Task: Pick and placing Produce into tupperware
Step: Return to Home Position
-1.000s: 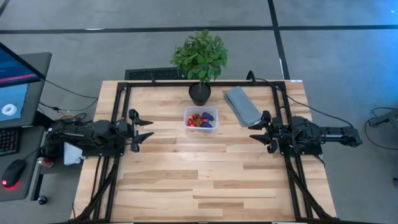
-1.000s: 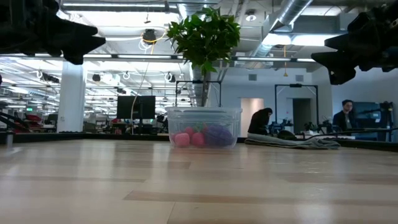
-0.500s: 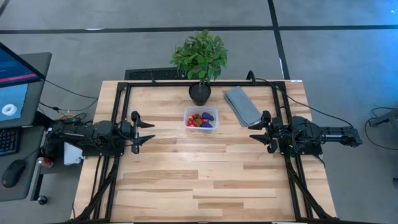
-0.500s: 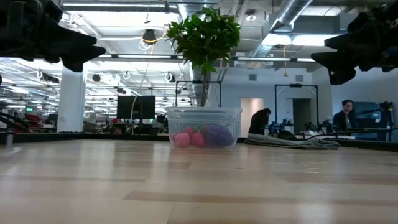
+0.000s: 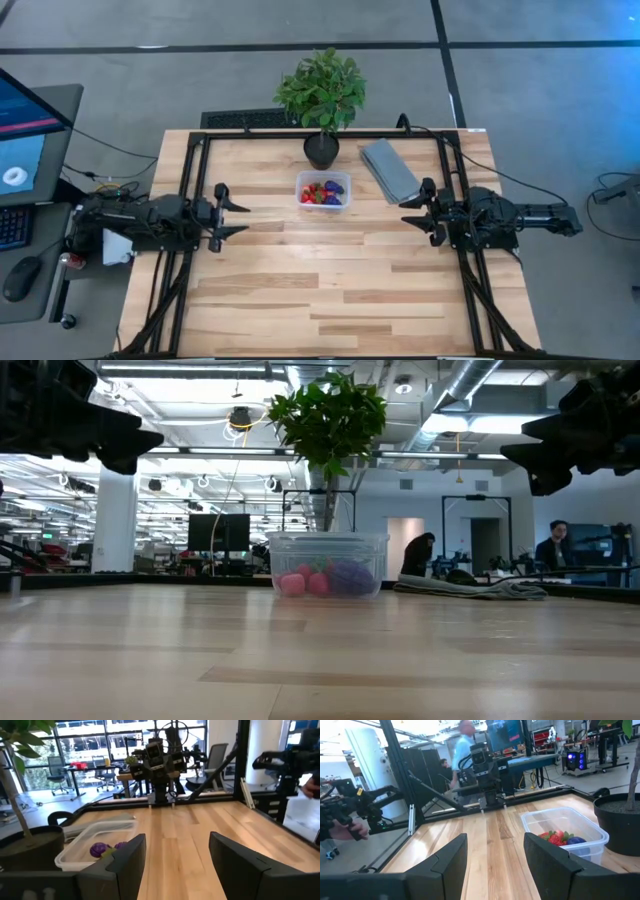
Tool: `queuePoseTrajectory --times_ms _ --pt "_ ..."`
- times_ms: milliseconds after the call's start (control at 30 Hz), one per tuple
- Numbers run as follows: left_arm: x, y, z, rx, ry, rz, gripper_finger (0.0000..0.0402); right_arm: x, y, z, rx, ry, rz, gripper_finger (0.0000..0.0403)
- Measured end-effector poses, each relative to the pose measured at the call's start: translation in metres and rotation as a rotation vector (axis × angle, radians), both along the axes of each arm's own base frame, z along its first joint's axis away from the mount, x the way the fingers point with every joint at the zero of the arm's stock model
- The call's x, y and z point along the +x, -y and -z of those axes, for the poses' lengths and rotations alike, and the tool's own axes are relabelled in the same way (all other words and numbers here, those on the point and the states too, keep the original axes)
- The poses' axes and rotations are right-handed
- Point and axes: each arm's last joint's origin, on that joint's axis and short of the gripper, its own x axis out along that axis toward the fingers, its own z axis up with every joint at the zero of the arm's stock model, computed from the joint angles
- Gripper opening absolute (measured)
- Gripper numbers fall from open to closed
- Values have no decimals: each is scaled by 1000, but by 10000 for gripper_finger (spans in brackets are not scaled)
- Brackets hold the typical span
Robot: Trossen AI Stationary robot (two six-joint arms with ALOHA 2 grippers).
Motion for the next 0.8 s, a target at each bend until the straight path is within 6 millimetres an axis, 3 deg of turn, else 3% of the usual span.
queuePoseTrajectory --times_ms 467,800 --pt "6 0 7 60 -84 -32 210 3 0 4 -95 -45 0 219" --pt "4 -1 -14 250 126 -65 210 4 0 4 -96 -49 -8 219"
